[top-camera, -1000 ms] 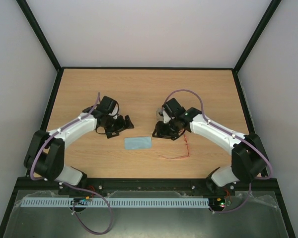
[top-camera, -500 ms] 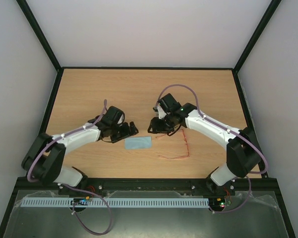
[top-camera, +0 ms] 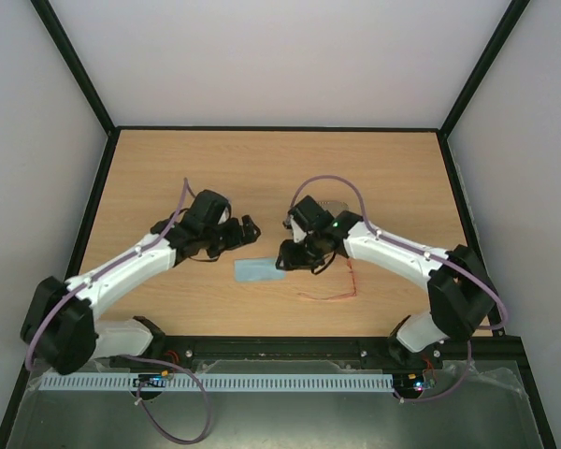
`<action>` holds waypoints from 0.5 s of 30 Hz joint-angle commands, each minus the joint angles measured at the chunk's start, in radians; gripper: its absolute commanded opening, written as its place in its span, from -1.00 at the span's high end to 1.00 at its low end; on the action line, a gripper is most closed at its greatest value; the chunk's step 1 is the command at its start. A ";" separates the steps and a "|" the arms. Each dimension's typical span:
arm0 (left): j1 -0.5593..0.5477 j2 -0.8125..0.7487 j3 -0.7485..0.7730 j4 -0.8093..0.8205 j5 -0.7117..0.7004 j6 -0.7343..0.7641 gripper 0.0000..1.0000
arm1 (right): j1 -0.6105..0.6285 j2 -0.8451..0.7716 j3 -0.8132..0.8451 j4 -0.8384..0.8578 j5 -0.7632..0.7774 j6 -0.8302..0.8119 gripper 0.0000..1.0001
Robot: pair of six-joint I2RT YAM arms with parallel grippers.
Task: Organize the sunglasses
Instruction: Pick up the glasses cleaning cloth from the center of the board.
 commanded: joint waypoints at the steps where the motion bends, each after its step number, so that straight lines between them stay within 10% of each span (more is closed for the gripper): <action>1: 0.009 -0.159 -0.081 -0.127 -0.018 0.014 -0.98 | 0.097 -0.059 -0.075 0.038 0.102 0.147 0.19; 15: 0.004 -0.492 -0.231 -0.227 -0.063 -0.009 -0.98 | 0.146 0.060 -0.089 0.051 0.441 0.195 0.33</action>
